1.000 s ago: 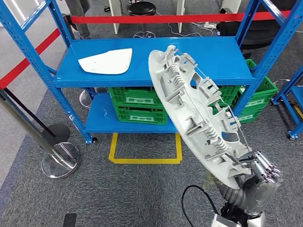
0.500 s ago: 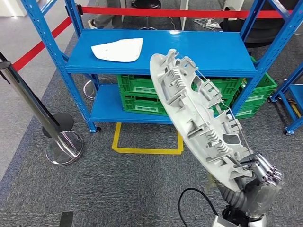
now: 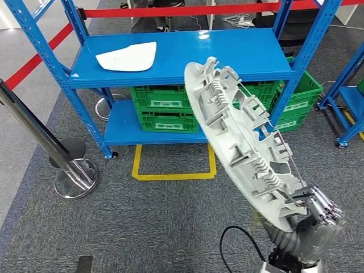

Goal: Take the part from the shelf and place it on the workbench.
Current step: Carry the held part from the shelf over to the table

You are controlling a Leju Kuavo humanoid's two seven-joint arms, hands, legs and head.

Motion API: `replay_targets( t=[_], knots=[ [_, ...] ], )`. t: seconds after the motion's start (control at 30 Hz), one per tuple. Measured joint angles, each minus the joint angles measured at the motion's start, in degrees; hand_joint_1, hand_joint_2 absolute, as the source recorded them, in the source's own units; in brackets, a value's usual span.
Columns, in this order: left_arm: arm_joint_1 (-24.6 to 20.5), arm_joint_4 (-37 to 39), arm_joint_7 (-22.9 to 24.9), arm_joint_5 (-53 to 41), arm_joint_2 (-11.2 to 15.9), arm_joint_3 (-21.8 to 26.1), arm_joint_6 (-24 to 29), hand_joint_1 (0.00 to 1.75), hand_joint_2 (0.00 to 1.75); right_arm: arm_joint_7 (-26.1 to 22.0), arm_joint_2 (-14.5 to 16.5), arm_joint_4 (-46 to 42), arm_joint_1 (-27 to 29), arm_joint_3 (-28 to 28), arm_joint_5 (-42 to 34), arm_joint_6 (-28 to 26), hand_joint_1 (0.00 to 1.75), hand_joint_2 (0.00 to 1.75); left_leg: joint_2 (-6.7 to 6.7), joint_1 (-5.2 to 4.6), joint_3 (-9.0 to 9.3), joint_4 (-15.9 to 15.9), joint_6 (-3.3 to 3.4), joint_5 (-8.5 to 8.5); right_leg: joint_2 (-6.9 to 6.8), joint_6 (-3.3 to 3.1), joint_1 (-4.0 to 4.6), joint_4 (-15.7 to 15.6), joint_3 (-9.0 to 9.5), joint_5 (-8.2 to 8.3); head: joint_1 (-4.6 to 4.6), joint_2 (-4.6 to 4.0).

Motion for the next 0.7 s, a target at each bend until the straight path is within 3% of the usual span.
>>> replay_targets(
  t=[0.03,0.07,0.1,0.2,0.27,0.37,0.43,0.5,0.57,0.6,0.63,0.7],
  knots=[
    [0.04,0.00,0.01,-0.01,-0.01,0.00,0.00,0.00,1.75,-0.03,0.00,0.00,0.13,-0.07,-0.04,0.00,1.75,1.75,-0.01,0.16,-1.38,3.34,-0.20,-1.34,0.18,-0.05,0.07,0.10,-0.33,0.17,0.01,0.00],
    [0.08,0.00,0.01,-0.01,-0.01,0.00,0.00,0.00,1.75,-0.04,0.00,0.00,0.28,-0.15,-0.06,0.00,1.75,1.75,-0.01,0.27,-2.01,5.03,-0.30,-1.54,0.40,-0.02,0.12,0.22,-0.65,0.32,0.01,0.00],
    [0.10,0.00,0.02,-0.01,0.00,0.01,0.00,0.00,1.75,-0.04,0.00,0.00,0.41,-0.22,-0.08,0.00,1.75,1.75,-0.03,0.33,-1.62,4.57,-0.31,-0.59,0.65,0.05,0.16,0.38,-0.92,0.45,0.00,0.00],
    [0.10,0.00,0.06,-0.05,0.07,0.01,0.00,0.00,1.75,-0.35,0.02,-0.14,0.61,-0.43,-0.19,-0.01,1.75,1.75,-1.19,0.36,3.43,-5.21,0.26,4.95,1.45,0.47,0.29,0.87,-1.49,0.76,0.00,0.00],
    [0.05,0.00,0.16,-0.12,0.09,-0.02,0.00,0.00,1.75,-0.85,0.02,-0.49,0.70,-0.60,-0.39,-0.01,1.75,1.75,-2.20,0.32,5.30,-9.66,0.82,6.05,1.86,1.03,0.42,1.25,-2.22,1.09,0.06,0.00],
    [0.08,0.01,0.28,-0.16,-0.02,-0.01,0.00,0.00,1.75,-1.46,0.03,-0.97,1.15,-0.81,-0.65,-0.04,1.75,1.75,-1.81,0.33,5.05,-10.60,1.70,6.34,2.16,2.06,0.34,1.48,-3.23,1.49,0.09,0.00],
    [0.09,0.02,0.28,-0.16,-0.15,-0.01,0.00,0.00,1.75,-1.74,0.03,-1.20,1.42,-0.87,-0.69,-0.05,1.75,1.75,-1.22,0.57,4.79,-11.00,2.42,6.97,1.68,2.62,0.23,4.28,-4.65,-0.72,0.33,0.00],
    [0.13,0.02,0.30,-0.18,-0.16,-0.01,0.00,0.00,1.75,-1.98,0.03,-1.35,1.55,-0.90,-0.78,-0.06,1.75,1.75,-0.56,0.60,4.35,-11.02,2.78,7.31,1.09,3.15,-0.02,11.27,-7.45,-4.91,0.59,0.00],
    [0.24,0.02,0.34,-0.25,-0.16,-0.01,0.00,0.00,1.75,-2.18,0.03,-1.38,1.82,-0.96,-0.87,-0.06,1.75,1.75,0.14,0.57,4.00,-10.98,2.78,7.53,0.90,3.60,-0.23,16.82,-9.29,-7.10,0.61,0.00],
    [0.27,0.02,0.36,-0.30,-0.20,-0.01,0.00,0.00,1.75,-2.30,0.03,-1.39,2.02,-1.00,-0.90,-0.06,1.75,1.75,0.44,0.58,3.90,-10.97,2.70,7.62,0.79,3.73,-0.29,16.69,-8.77,-6.65,0.63,0.00],
    [0.27,0.02,0.37,-0.34,-0.25,-0.01,0.00,0.00,1.75,-2.46,0.04,-1.46,2.24,-1.08,-0.94,-0.06,1.75,1.75,0.70,0.59,3.88,-10.96,2.61,7.67,0.58,3.75,-0.34,14.38,-7.16,-5.31,0.63,0.00],
    [0.23,0.02,0.39,-0.36,-0.36,-0.01,0.01,0.00,1.75,-2.77,0.09,-1.75,2.58,-1.25,-1.13,-0.06,1.75,1.75,1.12,0.49,3.92,-10.87,2.29,7.69,-0.69,3.57,-0.29,6.44,-2.39,-2.33,0.64,0.00]
  ],
)
